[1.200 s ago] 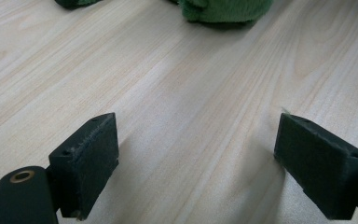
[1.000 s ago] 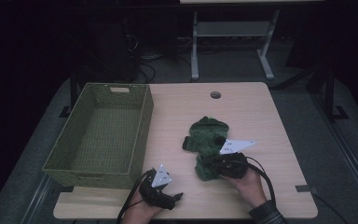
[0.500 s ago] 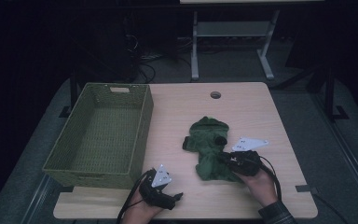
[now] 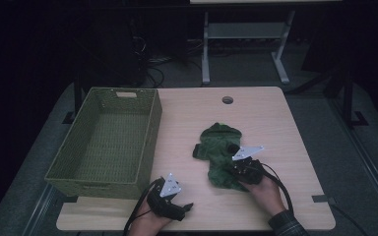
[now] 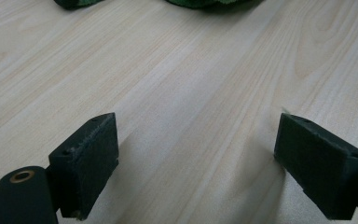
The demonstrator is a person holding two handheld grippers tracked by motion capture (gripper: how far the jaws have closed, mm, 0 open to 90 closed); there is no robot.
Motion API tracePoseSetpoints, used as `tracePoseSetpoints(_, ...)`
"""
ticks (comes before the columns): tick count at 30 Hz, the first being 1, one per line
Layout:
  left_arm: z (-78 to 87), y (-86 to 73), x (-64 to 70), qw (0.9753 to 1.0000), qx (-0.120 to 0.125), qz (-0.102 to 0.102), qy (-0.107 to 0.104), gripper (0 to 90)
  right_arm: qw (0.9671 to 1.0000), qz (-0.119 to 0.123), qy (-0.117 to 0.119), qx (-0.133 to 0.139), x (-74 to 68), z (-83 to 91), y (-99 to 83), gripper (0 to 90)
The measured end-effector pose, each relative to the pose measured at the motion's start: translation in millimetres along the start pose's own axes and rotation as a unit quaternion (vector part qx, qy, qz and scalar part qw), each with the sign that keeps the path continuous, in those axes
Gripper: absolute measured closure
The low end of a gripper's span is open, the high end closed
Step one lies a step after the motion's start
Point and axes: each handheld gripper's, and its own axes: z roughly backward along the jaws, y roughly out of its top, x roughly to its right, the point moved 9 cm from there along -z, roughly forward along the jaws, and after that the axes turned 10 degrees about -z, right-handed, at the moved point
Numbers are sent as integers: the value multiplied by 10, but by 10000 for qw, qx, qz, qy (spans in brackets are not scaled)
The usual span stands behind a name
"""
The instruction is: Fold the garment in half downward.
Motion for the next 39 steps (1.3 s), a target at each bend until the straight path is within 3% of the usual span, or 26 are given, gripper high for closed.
tracePoseSetpoints(4, 0, 0, -4, 10000, 3, -14, -14, 128, 10000, -48, 64, 46, -7, 25, 12, 869)
tracePoseSetpoints(9, -2, 3, -10, 10000, 22, -19, -35, 134, 9989, -51, 110, 462, 60, 308, 73, 758)
tracePoseSetpoints(15, 4, -1, -20, 10000, 8, -60, -29, 140, 9990, -50, -29, 454, 197, 508, -30, 674)
tracePoseSetpoints(18, 5, -2, -18, 10000, 17, -48, -53, 142, 9983, -136, -186, 535, 293, 626, -151, 649)
tracePoseSetpoints(26, 4, -2, -18, 10000, 19, -49, -51, 141, 9970, -389, -111, 661, 418, 854, -386, 614)
tracePoseSetpoints(34, 4, -2, -19, 10000, 18, -55, -52, 141, 9976, -606, -92, 328, 427, 979, -882, 547)
tracePoseSetpoints(39, 4, -2, -19, 10000, 22, -55, -52, 141, 9973, -709, 10, 182, 372, 958, -1046, 533)
